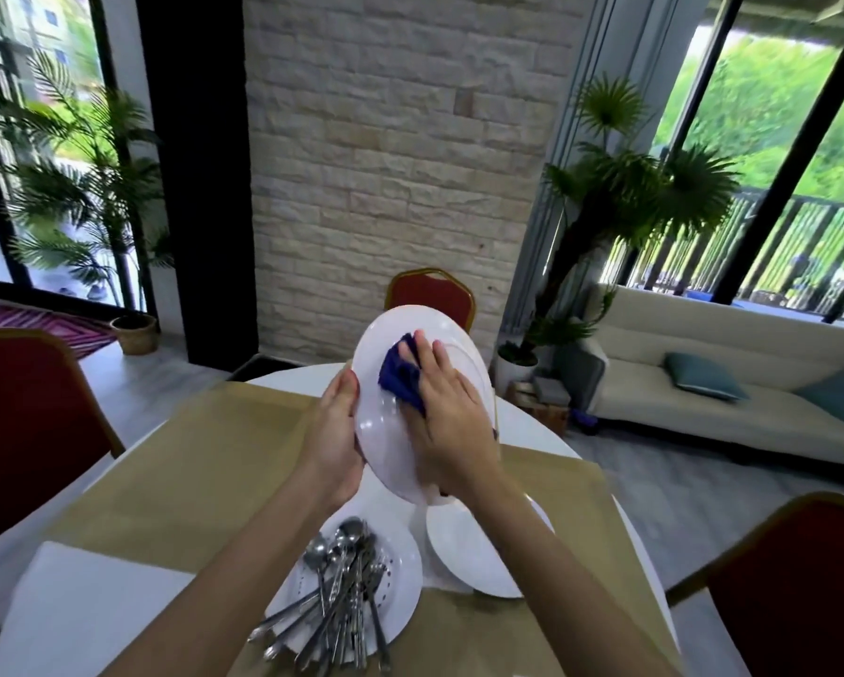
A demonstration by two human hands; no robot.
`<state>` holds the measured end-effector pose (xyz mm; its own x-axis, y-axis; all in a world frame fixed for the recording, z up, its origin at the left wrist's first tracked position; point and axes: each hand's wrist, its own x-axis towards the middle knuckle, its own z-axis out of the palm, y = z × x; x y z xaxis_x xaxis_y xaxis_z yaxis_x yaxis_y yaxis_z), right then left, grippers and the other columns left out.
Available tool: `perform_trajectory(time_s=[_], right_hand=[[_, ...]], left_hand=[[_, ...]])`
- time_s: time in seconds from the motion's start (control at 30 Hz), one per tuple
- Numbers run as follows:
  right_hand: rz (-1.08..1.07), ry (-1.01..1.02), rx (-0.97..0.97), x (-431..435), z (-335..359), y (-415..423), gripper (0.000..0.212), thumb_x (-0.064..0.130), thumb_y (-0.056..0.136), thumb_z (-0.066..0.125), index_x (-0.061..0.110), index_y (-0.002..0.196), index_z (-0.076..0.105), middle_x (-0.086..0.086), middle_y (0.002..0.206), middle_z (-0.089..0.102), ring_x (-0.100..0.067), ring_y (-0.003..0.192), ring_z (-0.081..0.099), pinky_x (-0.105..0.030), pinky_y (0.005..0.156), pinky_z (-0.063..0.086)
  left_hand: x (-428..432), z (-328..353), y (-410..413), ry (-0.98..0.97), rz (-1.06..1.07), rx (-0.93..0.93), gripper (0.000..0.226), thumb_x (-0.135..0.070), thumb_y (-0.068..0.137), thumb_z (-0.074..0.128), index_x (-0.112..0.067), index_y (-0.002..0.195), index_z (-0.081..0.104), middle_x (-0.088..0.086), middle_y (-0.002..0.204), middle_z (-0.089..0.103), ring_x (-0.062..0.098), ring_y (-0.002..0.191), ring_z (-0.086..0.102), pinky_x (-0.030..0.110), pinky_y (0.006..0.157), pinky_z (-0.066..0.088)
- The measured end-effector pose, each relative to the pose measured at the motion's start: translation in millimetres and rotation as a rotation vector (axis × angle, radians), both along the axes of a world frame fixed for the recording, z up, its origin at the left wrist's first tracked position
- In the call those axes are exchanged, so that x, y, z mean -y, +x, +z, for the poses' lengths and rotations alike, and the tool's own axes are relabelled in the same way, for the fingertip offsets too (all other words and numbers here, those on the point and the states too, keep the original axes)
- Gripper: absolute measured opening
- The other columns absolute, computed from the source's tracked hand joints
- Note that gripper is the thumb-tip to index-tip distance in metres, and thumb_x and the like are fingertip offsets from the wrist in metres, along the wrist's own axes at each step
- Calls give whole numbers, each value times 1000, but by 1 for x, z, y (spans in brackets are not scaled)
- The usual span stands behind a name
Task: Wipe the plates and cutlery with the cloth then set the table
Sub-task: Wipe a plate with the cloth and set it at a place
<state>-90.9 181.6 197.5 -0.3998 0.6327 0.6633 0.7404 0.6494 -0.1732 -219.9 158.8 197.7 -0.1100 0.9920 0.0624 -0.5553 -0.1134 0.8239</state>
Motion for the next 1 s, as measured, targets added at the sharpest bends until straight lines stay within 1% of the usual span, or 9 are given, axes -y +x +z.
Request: perform_trajectory(time_s=[0.13, 0.23, 0.37, 0.53, 0.67, 0.73, 0.8, 0.87, 1.0], right_hand=[[-130, -188, -412, -28, 36, 29, 51, 39, 101, 34, 24, 149, 30, -5, 150, 41, -27, 137, 38, -38, 109, 30], [-310, -662, -985, -34, 31, 40, 52, 51, 100, 31, 20, 142, 40, -11, 137, 54, -32, 119, 51, -44, 103, 38], [-15, -1280, -1659, -30, 37, 50, 68, 64, 94, 35, 16, 141, 43, -13, 136, 54, -34, 121, 51, -49, 95, 40], [124, -1277, -1636, -20, 45, 79, 85, 78, 82, 38, 5, 120, 57, -18, 111, 66, -36, 102, 60, -50, 85, 49], [-105, -1372, -1376, -13, 25, 83, 42, 20, 93, 55, 0, 130, 51, -19, 100, 66, -35, 89, 61, -47, 76, 52], [-179, -1381, -1333, -13, 13, 84, 38, 12, 93, 55, -1, 128, 49, -20, 100, 64, -35, 87, 61, -46, 65, 55], [-187, -1385, -1326, -15, 2, 86, 35, 10, 91, 61, -1, 123, 51, -21, 103, 65, -37, 88, 63, -46, 53, 58], [-179, -1349, -1301, -19, -8, 86, 39, 9, 85, 70, -1, 120, 54, -24, 106, 67, -41, 92, 65, -52, 58, 58], [-310, -1186, -1157, -29, -26, 75, 31, 13, 77, 79, 2, 98, 58, -14, 91, 68, -30, 78, 66, -40, 57, 56]], left_hand=[[8, 4, -4, 121, 22, -100, 29, -28, 102, 35, -21, 94, 62, -7, 90, 72, 9, 84, 65, 35, 86, 48], [13, 14, -4, 258, 42, -169, 29, -35, 98, 38, -27, 87, 64, -12, 85, 71, 4, 80, 63, 27, 80, 51], [11, 17, -4, 579, 193, -815, 26, -50, 94, 37, -39, 98, 60, -10, 83, 64, 7, 77, 57, 24, 70, 45], [-1, -4, -19, 724, 128, -1336, 31, -46, 90, 33, -40, 117, 48, -26, 95, 64, -1, 88, 54, 25, 80, 44], [-10, -31, -30, 930, 268, -1562, 29, -48, 97, 32, -42, 118, 51, -9, 133, 56, 8, 134, 35, 38, 115, 14], [-8, -41, -29, 712, 283, -1405, 46, -64, 92, 24, -46, 131, 39, -8, 154, 23, 6, 144, 11, 39, 117, 3], [-5, -46, -26, 361, 235, -954, 62, -69, 86, 33, -42, 141, 22, -8, 155, 8, 0, 142, 6, 32, 117, 9], [-7, -50, -29, 38, 72, -528, 61, -48, 94, 45, -33, 145, 16, -2, 155, 19, 13, 139, 29, 42, 112, 31], [-8, -64, -43, -175, -118, -331, 34, -23, 101, 41, -29, 134, 39, 5, 125, 59, 25, 94, 66, 42, 67, 59]])
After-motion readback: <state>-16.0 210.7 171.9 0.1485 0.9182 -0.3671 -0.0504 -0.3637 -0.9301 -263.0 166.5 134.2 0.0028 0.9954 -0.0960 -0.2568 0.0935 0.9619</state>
